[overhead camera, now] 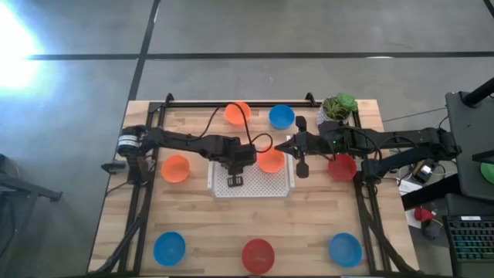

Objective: Pick & Place Mini bowls
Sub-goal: Adjust the orange bowl on the shelf

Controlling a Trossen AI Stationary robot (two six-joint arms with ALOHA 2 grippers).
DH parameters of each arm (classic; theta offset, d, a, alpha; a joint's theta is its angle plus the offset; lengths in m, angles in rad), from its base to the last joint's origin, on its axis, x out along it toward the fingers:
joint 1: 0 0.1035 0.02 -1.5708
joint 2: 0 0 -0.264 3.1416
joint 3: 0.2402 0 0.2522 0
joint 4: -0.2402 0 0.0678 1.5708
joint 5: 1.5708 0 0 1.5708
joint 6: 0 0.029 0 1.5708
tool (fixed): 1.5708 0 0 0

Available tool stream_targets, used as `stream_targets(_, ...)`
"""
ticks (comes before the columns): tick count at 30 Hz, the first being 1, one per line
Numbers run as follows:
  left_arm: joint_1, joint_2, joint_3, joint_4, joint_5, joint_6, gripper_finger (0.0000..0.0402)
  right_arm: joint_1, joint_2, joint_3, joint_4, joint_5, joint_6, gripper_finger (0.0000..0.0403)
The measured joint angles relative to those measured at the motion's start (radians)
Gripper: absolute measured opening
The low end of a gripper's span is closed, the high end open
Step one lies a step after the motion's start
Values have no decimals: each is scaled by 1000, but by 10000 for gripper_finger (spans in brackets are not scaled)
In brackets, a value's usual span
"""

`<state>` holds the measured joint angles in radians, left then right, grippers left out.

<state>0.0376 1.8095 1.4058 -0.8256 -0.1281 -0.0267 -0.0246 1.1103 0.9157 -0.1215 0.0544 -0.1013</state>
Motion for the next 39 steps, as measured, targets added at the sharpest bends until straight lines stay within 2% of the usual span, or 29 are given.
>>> stream_targets(5, -16, -11, 38, -75, -19, 33, 82, -3, 0, 1, -2, 1, 27, 8)
stream_targets(10, -59, -64, 28, -76, -137, 46, 71, -11, 0, 38, -43, 0, 42, 8)
stream_targets(20, -132, -222, 7, -81, -234, 35, 23, -14, 3, 127, -149, 1, 42, 8)
stream_targets(24, -158, -314, -30, -78, -286, -1, 3, -20, 4, 145, -167, 0, 42, 8)
stream_targets(39, -220, -632, -282, 64, -391, -99, 0, -82, 27, 152, -196, 1, 132, 8)
